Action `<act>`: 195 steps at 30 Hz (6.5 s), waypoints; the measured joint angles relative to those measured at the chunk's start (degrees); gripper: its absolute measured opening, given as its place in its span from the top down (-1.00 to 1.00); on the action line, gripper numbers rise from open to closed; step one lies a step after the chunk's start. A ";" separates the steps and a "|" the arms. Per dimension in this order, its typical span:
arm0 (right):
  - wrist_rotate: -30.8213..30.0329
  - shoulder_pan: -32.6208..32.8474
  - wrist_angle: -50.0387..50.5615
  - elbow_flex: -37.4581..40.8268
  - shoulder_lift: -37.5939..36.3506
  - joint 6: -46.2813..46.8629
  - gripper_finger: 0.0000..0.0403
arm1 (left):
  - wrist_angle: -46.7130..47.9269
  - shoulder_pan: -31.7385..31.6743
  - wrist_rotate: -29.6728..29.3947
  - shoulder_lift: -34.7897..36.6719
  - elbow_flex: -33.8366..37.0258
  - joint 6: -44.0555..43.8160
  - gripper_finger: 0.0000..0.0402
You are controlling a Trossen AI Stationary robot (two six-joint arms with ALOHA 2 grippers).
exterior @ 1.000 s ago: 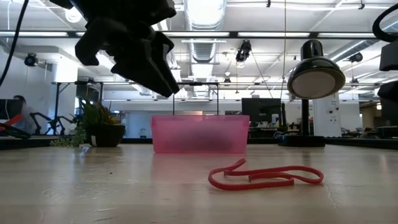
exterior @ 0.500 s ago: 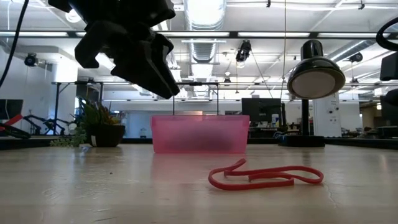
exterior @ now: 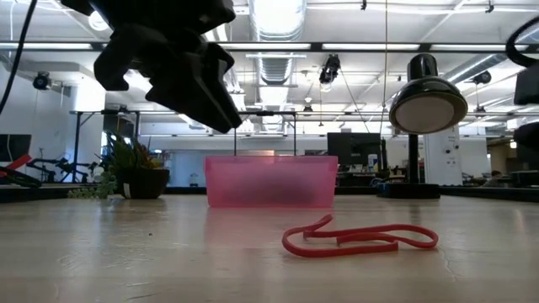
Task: Pick and place rubber bands into bin
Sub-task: Put the red rubber bands into the pink bin
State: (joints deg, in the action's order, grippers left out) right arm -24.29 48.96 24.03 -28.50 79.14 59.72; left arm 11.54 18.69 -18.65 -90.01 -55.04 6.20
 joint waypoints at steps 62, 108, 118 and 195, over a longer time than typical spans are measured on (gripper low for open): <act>7.55 -2.81 2.57 -10.33 13.58 1.34 0.58 | 0.98 3.46 -0.02 2.82 1.13 0.02 0.34; -24.86 -26.52 -1.83 -33.04 12.51 -57.35 0.96 | 0.96 3.52 -0.04 2.77 1.35 0.02 0.34; -8.68 -43.21 -13.40 -33.04 12.88 -64.84 0.96 | 0.98 3.52 -0.02 2.79 1.35 0.02 0.34; 0.09 -1.54 7.42 -29.76 10.59 -18.97 0.41 | -8.38 4.55 16.13 -21.44 -14.80 24.15 0.34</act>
State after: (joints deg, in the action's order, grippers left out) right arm -24.20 47.42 31.45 -58.26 89.73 40.75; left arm 3.16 23.24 -2.53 -111.45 -69.84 30.35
